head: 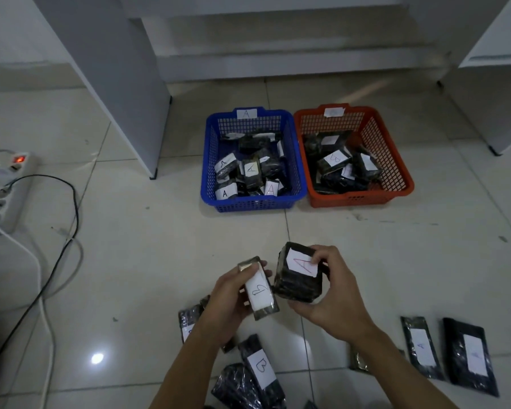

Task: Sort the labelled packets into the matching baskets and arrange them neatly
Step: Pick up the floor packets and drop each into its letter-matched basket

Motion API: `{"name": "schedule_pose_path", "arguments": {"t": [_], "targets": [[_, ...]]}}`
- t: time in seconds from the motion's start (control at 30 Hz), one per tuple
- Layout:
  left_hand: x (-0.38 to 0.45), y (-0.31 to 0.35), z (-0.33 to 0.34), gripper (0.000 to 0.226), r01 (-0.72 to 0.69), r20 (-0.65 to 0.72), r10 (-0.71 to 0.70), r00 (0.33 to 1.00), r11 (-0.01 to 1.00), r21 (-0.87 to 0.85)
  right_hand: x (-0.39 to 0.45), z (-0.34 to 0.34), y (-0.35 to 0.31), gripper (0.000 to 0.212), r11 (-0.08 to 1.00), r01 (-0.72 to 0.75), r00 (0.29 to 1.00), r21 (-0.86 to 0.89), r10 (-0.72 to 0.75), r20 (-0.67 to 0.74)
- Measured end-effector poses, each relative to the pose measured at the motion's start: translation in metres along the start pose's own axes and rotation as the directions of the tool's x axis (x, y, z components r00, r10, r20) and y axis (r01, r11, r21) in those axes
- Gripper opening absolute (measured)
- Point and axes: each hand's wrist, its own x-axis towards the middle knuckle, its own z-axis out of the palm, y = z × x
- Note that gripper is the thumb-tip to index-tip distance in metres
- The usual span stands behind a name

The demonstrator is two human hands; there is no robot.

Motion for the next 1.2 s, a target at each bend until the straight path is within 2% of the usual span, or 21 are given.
{"name": "schedule_pose_path", "arguments": {"t": [0.13,0.23,0.3,0.37,0.47,0.53,0.6,0.63,0.7,0.73,0.9,0.97,1.07,1.17,1.2], "targets": [[0.005,0.004,0.002,0.019,-0.011,-0.047,0.011,0.999,1.0,0.007,0.007,-0.003,0.01,0.099,0.989,-0.146,0.988,0.006,0.146,-0.046],[0.008,0.006,0.002,0.021,-0.04,-0.071,0.04,0.997,0.999,0.002,0.014,-0.003,0.02,0.098,0.972,-0.235,0.97,-0.031,0.232,-0.077],[0.01,0.006,0.003,0.024,-0.049,-0.09,0.049,0.995,0.999,0.003,0.018,-0.003,0.023,0.094,0.954,-0.293,0.951,0.065,0.297,-0.08],[0.012,0.007,0.004,0.03,-0.042,-0.096,0.043,0.994,0.999,0.004,0.021,-0.003,0.024,0.089,0.921,-0.302,0.943,0.246,0.327,-0.064],[0.013,0.006,0.01,0.032,-0.027,-0.063,0.028,0.998,0.999,0.02,0.025,-0.003,0.024,0.075,0.784,-0.322,0.913,0.53,0.405,-0.046],[0.013,0.007,0.015,0.032,-0.025,-0.048,0.026,0.999,1.0,0.011,0.029,-0.003,0.021,0.06,0.585,-0.341,0.859,0.736,0.512,-0.009],[0.013,0.009,0.018,0.033,-0.032,-0.051,0.032,0.998,0.999,-0.018,0.033,-0.004,0.018,0.038,0.416,-0.338,0.801,0.844,0.598,0.026],[0.014,0.01,0.02,0.034,-0.038,-0.057,0.036,0.998,0.999,-0.037,0.036,-0.006,0.015,0.025,0.391,-0.33,0.779,0.859,0.627,0.014],[0.014,0.012,0.021,0.033,-0.043,-0.084,0.036,0.996,0.996,-0.084,0.04,-0.011,0.011,0.007,0.406,-0.307,0.762,0.861,0.647,-0.034],[0.014,0.013,0.02,0.031,-0.044,-0.102,0.033,0.994,0.993,-0.112,0.043,-0.012,0.009,0.005,0.409,-0.31,0.757,0.858,0.652,-0.037],[0.02,0.015,0.01,0.023,-0.068,-0.215,0.028,0.976,0.981,-0.183,0.081,-0.006,0.005,0.022,0.435,-0.413,0.741,0.8,0.671,0.017],[0.023,0.015,0.002,0.02,-0.056,-0.257,0.014,0.966,0.986,-0.155,0.115,0.008,0.003,0.025,0.488,-0.451,0.742,0.747,0.67,0.011],[0.027,0.013,-0.014,0.017,-0.038,-0.286,0.01,0.958,0.995,-0.091,0.177,0.039,0.004,0.028,0.634,-0.471,0.773,0.613,0.631,-0.059],[0.033,0.017,-0.033,0.008,-0.056,-0.274,0.007,0.962,0.984,-0.171,0.242,0.07,0.003,0.047,0.681,-0.472,0.783,0.56,0.616,-0.09],[0.035,0.02,-0.038,0.008,-0.058,-0.27,0.002,0.963,0.978,-0.202,0.265,0.077,0.003,0.047,0.684,-0.466,0.783,0.561,0.614,-0.098]]}}
